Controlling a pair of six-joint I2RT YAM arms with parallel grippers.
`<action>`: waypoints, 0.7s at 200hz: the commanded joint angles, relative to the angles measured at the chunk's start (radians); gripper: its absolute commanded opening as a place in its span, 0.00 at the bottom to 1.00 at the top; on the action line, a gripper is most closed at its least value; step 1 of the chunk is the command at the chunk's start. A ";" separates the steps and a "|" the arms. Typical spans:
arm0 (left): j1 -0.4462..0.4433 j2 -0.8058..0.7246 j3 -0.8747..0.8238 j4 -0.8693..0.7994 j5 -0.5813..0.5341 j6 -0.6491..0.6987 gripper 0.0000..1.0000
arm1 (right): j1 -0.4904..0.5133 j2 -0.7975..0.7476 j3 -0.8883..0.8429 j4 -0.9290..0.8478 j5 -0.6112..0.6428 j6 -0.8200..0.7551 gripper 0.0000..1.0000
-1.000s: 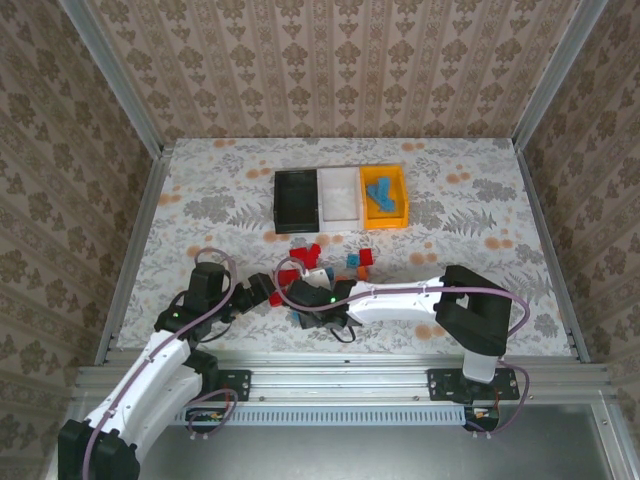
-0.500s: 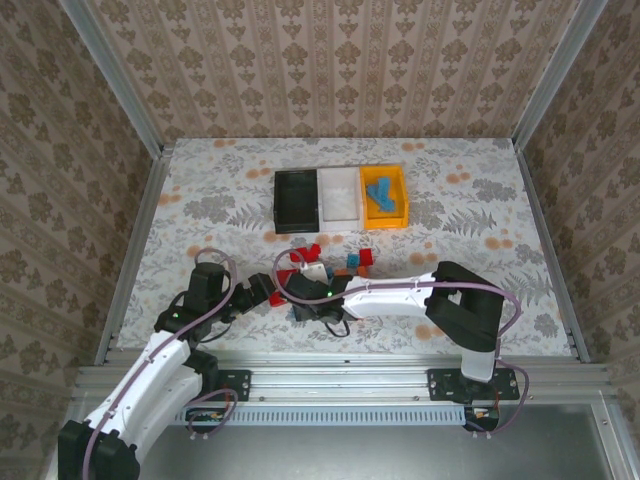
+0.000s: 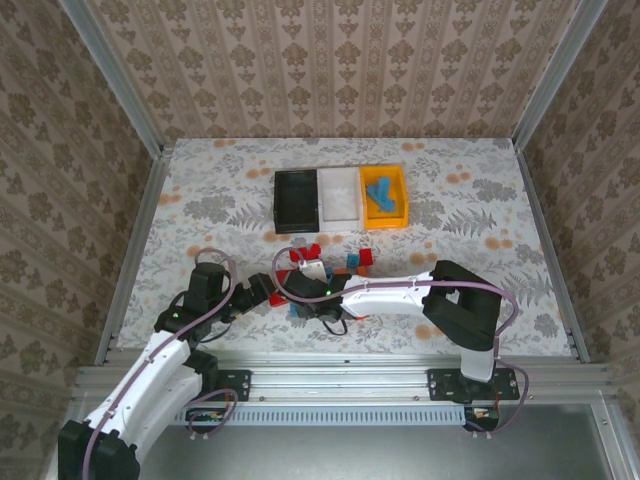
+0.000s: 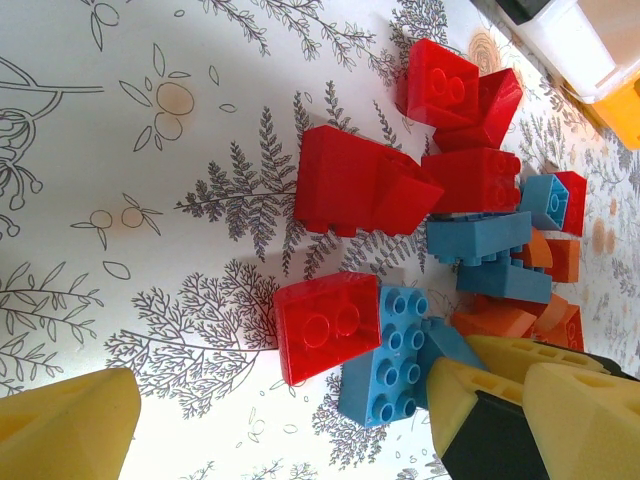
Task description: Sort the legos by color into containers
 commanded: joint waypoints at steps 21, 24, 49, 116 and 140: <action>0.007 -0.002 -0.013 0.020 0.007 -0.009 1.00 | 0.004 -0.051 -0.024 -0.044 0.066 -0.016 0.37; 0.007 -0.002 -0.013 0.021 0.007 -0.008 1.00 | 0.005 -0.052 -0.024 -0.047 0.071 -0.017 0.37; 0.007 0.006 -0.008 0.022 0.008 -0.008 1.00 | 0.005 -0.071 -0.024 -0.058 0.098 -0.031 0.35; 0.006 0.036 0.018 0.054 0.029 -0.008 1.00 | -0.007 -0.193 0.010 -0.079 0.138 -0.117 0.35; -0.005 0.081 0.045 0.093 0.051 -0.005 1.00 | -0.086 -0.232 0.043 -0.099 0.174 -0.203 0.35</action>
